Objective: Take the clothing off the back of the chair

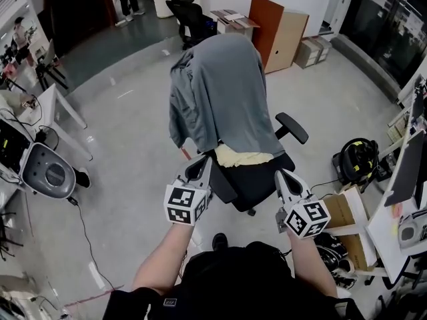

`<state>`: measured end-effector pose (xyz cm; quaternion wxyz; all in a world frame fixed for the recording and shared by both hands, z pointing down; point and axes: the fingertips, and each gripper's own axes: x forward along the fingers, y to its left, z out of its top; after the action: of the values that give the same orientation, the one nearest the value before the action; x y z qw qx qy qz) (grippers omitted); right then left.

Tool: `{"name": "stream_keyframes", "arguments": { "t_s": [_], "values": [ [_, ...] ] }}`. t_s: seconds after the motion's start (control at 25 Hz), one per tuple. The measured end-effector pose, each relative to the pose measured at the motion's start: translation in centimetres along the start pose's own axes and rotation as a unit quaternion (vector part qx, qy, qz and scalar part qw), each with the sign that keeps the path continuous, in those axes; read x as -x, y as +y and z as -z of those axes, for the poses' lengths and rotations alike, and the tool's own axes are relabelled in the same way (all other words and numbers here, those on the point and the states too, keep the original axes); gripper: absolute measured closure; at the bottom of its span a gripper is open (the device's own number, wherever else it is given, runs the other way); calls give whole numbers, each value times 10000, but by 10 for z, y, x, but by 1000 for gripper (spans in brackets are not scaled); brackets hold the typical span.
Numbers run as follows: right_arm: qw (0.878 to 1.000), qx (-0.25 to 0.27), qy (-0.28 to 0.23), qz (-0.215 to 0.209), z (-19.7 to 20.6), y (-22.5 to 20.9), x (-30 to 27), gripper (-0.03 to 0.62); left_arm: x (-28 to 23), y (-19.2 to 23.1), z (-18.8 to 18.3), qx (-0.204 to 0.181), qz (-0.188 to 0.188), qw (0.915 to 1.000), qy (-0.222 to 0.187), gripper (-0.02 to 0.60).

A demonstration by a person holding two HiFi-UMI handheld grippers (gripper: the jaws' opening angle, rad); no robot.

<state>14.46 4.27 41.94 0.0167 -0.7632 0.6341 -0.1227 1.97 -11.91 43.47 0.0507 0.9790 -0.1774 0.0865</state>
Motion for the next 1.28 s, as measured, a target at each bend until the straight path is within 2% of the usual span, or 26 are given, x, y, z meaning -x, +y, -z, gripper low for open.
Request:
{"name": "stream_keyframes", "arguments": {
  "t_s": [0.4,0.64,0.84,1.0,1.08,1.28],
  "values": [
    [9999,-5,-31,-120,-14,-22,-50,588,-32,23,-2,-23,-103,9998,138,578],
    [9996,-83,-38,-275,-19,-52,-82,588,-66,29,2,-36,-216,9992,322,578],
    [9984,-150,10,-553,-20,-105,-109,588,-124,26,2,26,-498,9979,417,578],
    [9967,-23,163,-798,-20,-167,-137,588,-193,10,1,229,-720,9962,440,578],
    [9950,-32,274,-962,-21,-194,-153,588,-218,4,-3,357,-903,9943,436,578],
    [9888,-37,468,-1417,-30,-246,-187,586,-266,-4,-11,360,-1409,9881,507,578]
  ]
}}
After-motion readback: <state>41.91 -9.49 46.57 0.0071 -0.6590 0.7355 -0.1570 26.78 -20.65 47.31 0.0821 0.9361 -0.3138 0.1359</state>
